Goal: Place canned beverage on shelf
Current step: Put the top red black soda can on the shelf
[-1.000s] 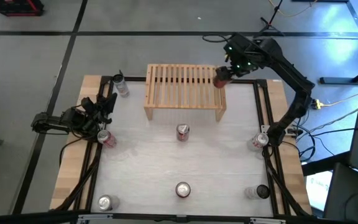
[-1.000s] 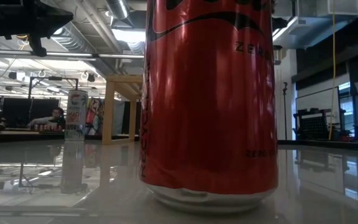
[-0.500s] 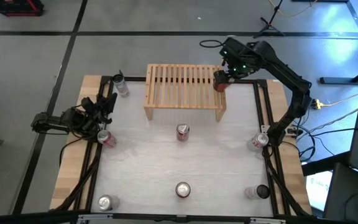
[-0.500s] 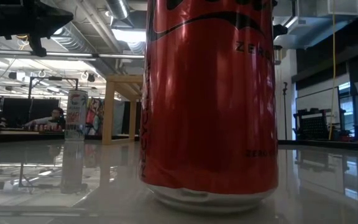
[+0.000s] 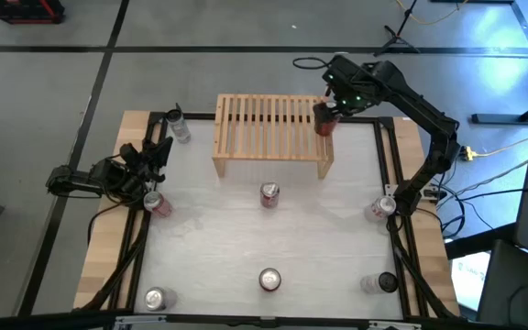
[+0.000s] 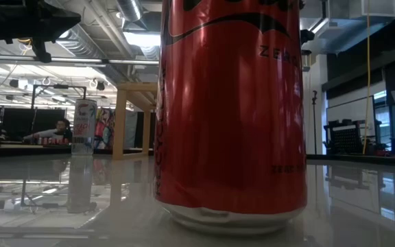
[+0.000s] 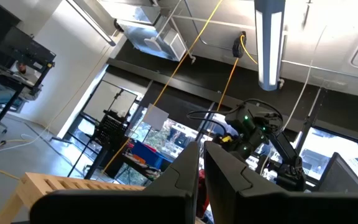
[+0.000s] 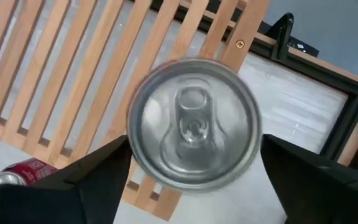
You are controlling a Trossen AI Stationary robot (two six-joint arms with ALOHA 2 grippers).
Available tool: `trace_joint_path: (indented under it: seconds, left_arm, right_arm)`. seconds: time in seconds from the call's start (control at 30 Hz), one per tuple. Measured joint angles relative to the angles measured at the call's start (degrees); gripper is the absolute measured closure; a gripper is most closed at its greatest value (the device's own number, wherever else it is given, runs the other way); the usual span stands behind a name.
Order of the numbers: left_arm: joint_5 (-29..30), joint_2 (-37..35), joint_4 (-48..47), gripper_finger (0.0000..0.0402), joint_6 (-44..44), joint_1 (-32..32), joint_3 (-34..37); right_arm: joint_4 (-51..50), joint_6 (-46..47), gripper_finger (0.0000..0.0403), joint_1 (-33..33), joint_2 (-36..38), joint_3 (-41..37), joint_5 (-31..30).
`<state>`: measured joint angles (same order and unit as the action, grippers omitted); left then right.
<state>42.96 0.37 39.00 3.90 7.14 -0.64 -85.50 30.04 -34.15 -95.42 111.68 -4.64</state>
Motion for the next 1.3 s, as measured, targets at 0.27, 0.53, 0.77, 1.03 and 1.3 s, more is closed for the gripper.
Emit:
trace_joint_path:
  seconds: [0.27,0.53,0.77,1.03,1.3]
  left_arm:
    - [0.0,0.0,0.0,0.0383,0.0,0.0,0.0]
    - [0.0,0.0,0.0,0.0383,0.0,0.0,0.0]
    - [1.1,0.0,-0.1,0.0383,0.0,0.0,0.0]
    - [1.1,0.0,-1.7,0.0383,0.0,0.0,0.0]
    - [2.4,0.0,-1.8,0.0383,0.1,0.0,0.0]
  right_arm:
    - [2.1,0.1,0.0070,0.1,-0.1,0.0,0.9]
    - [3.3,1.2,0.0119,0.1,-0.2,0.0,1.3]
    - [4.9,1.4,0.0129,0.0,-0.4,0.0,2.6]
    - [4.9,0.9,0.0077,0.1,-0.4,0.0,3.2]
    - [3.3,-0.9,0.0055,0.0,-0.3,0.7,4.8]
